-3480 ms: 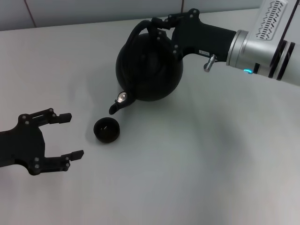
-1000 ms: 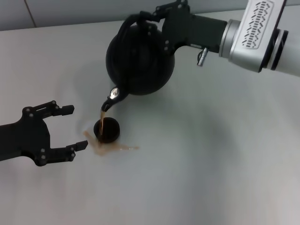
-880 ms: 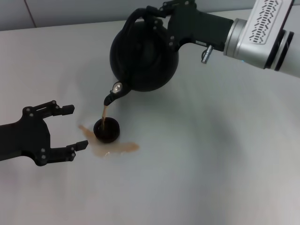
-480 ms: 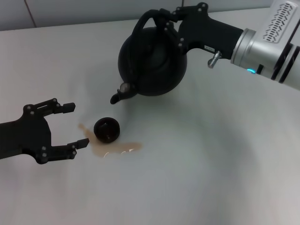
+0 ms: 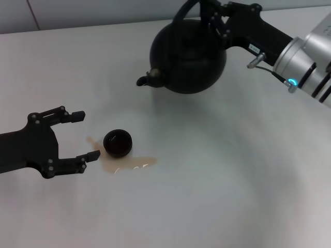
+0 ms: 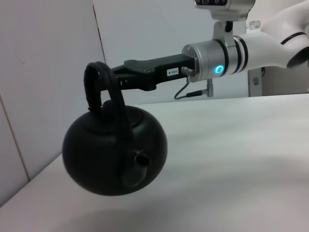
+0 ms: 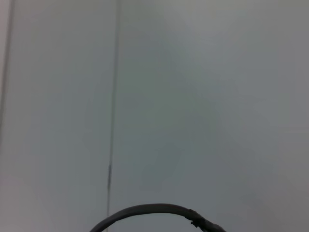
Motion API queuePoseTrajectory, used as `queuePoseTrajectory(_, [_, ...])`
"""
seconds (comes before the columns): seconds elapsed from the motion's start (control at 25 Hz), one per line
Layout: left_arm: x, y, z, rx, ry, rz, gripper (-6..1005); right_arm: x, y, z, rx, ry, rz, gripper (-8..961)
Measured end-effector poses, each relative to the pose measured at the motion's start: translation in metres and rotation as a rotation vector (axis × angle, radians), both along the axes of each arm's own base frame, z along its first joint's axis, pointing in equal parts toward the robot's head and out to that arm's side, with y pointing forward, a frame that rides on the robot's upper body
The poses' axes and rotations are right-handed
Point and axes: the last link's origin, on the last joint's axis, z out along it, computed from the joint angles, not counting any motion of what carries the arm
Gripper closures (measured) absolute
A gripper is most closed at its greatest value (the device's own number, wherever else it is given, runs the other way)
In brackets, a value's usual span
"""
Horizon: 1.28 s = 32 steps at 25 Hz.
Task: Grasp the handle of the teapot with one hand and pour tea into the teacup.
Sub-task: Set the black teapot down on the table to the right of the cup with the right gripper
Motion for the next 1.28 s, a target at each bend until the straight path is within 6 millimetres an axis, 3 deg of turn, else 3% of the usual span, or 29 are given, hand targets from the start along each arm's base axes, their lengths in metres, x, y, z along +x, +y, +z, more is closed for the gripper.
queuePoseTrajectory(0.76, [0.001, 0.001, 0.0, -0.002, 0.005, -0.006, 157, 0.035, -0.006, -0.009, -0.065, 0.084, -0.241, 869])
queuePoseTrajectory(1.28, [0.0, 0.001, 0.0, -0.002, 0.008, -0.007, 157, 0.041, -0.009, -0.013, -0.078, 0.081, -0.271, 868])
